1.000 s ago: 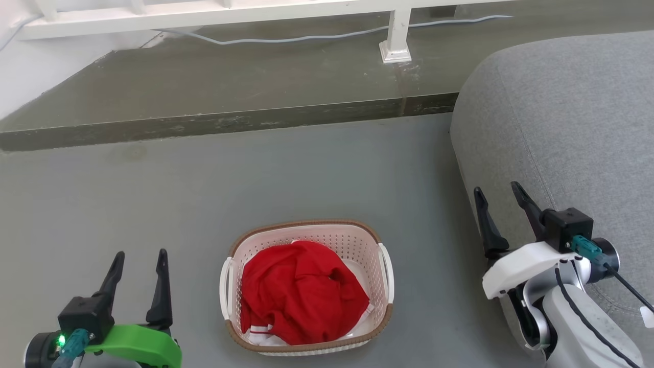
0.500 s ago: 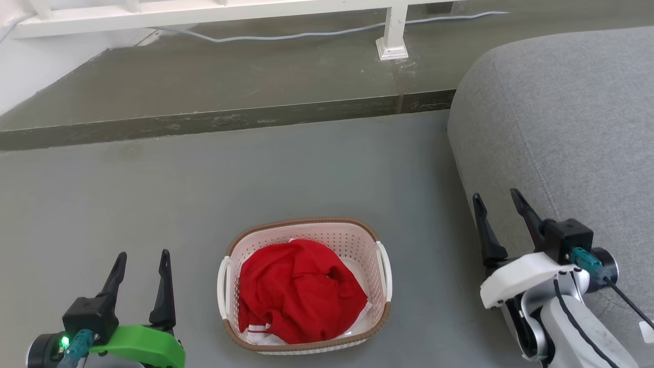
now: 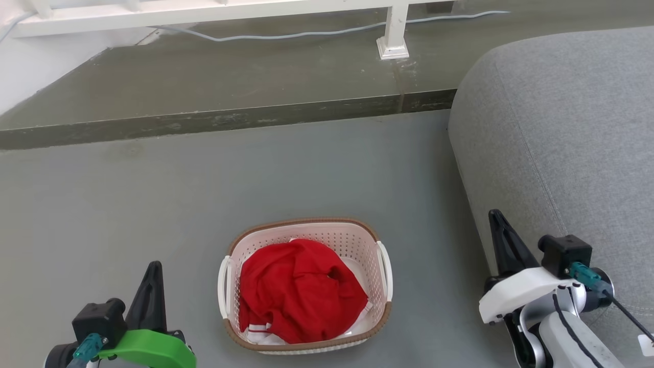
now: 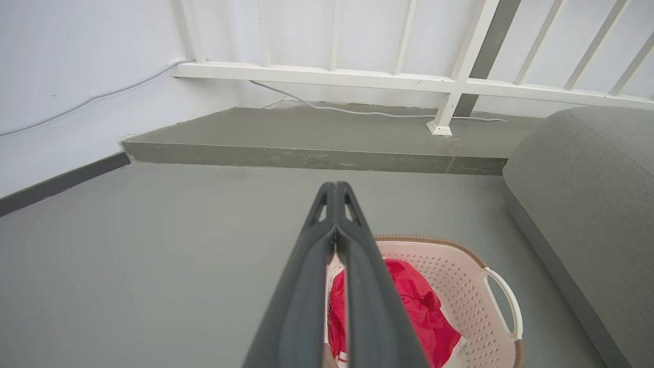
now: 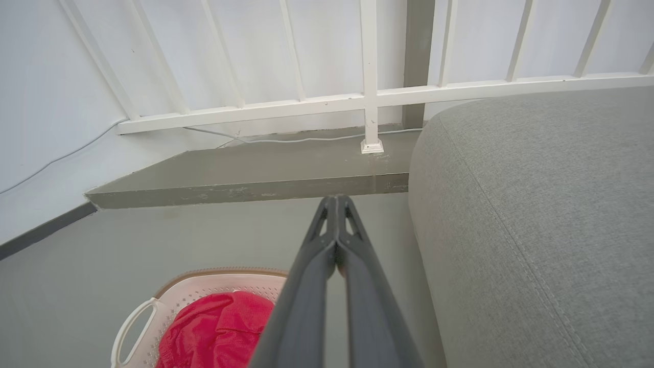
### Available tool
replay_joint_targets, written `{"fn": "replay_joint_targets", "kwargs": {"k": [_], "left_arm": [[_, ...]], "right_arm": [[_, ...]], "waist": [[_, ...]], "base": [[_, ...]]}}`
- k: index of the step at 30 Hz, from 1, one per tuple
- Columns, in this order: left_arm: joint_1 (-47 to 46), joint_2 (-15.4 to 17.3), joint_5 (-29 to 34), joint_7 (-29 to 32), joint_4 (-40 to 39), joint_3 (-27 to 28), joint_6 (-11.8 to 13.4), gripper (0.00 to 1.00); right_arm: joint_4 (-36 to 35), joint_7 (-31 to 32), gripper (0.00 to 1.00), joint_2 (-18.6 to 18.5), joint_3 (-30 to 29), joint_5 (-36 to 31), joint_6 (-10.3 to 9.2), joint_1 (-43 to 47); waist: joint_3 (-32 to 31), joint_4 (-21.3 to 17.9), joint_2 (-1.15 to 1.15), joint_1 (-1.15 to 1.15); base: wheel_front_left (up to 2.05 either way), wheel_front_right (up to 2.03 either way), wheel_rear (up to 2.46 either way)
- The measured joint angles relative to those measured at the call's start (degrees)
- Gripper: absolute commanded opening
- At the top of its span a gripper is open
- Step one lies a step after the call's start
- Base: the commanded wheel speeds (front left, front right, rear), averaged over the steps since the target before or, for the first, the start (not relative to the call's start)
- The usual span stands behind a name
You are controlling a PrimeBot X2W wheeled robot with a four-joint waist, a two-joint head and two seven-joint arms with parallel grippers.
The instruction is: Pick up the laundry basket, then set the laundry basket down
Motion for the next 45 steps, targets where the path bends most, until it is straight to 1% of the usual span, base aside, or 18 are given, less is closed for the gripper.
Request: {"fn": "replay_joint_targets", "kwargs": {"k": [3, 5, 12, 14, 20, 24, 25, 28, 29, 39, 45], "left_arm": [[0.0, -0.4, -1.8, 0.0, 0.0, 0.0, -0.3, 0.0], [0.1, -0.6, -3.5, 0.0, 0.0, 0.1, -0.5, 0.0], [0.1, -0.9, -9.9, 1.2, 0.0, 1.1, -1.1, 0.0], [0.1, -1.0, -10.9, 1.3, 0.0, 1.4, -1.2, 0.0], [0.1, -1.4, -15.0, 2.5, 0.2, 2.5, -2.1, 0.0], [0.1, -1.8, -18.0, 3.1, 0.4, 3.0, -2.6, 0.0], [0.1, -1.8, -19.3, 3.6, 0.5, 3.4, -2.9, 0.0], [0.0, -1.9, -21.6, 4.0, 1.0, 4.0, -3.4, 0.0], [0.0, -1.9, -22.1, 4.3, 1.1, 4.2, -3.5, 0.0], [-0.1, -2.4, -29.2, 5.8, 2.2, 5.5, -4.6, 0.0], [-0.3, -2.6, -33.6, 6.5, 3.0, 6.3, -5.5, 0.0]], "right_arm": [[-0.2, 0.1, 0.0, 0.3, -0.4, 2.2, 0.19, 0.1], [-0.4, 0.3, 0.0, 0.4, -0.6, 3.5, 0.64, 0.3], [-0.9, 1.7, 0.0, 0.8, -2.3, 10.6, 1.52, 0.7], [-1.0, 2.0, 0.0, 0.9, -2.8, 12.4, 1.69, 0.7], [-1.1, 3.3, 0.0, 1.3, -4.4, 16.7, 2.49, 0.7], [-1.1, 4.0, 0.0, 1.6, -5.5, 19.8, 2.6, 0.7], [-1.2, 4.4, 0.0, 1.6, -5.9, 21.1, 3.05, 0.7], [-1.2, 5.0, 0.0, 1.7, -6.6, 23.6, 3.22, 0.7], [-1.2, 5.3, 0.0, 1.7, -6.9, 24.2, 3.58, 0.7], [-1.2, 7.1, 0.0, 2.2, -9.3, 31.8, 5.01, 0.7], [-1.2, 8.2, 0.0, 2.4, -10.6, 36.5, 5.56, 0.7]], "waist": [[-0.2, 0.2, 0.0, 0.0], [-0.3, 0.3, 0.0, 0.0], [-0.7, 0.7, 0.0, 0.0], [-0.8, 0.8, 0.0, 0.0], [-1.1, 1.1, 0.0, 0.0], [-1.3, 1.3, 0.0, 0.0], [-1.4, 1.4, 0.0, 0.0], [-1.6, 1.6, 0.0, 0.0], [-1.6, 1.6, 0.0, 0.0], [-2.1, 2.1, 0.0, 0.0], [-2.4, 2.4, 0.0, 0.0]], "base": [[0.0, 0.0, 0.0], [0.0, 0.0, 0.0], [0.0, 0.0, 0.0], [0.0, 0.0, 0.0], [0.0, 0.0, 0.0], [0.0, 0.0, 0.0], [0.0, 0.0, 0.0], [0.0, 0.0, 0.0], [0.0, 0.0, 0.0], [0.0, 0.0, 0.0], [0.0, 0.0, 0.0]]}}
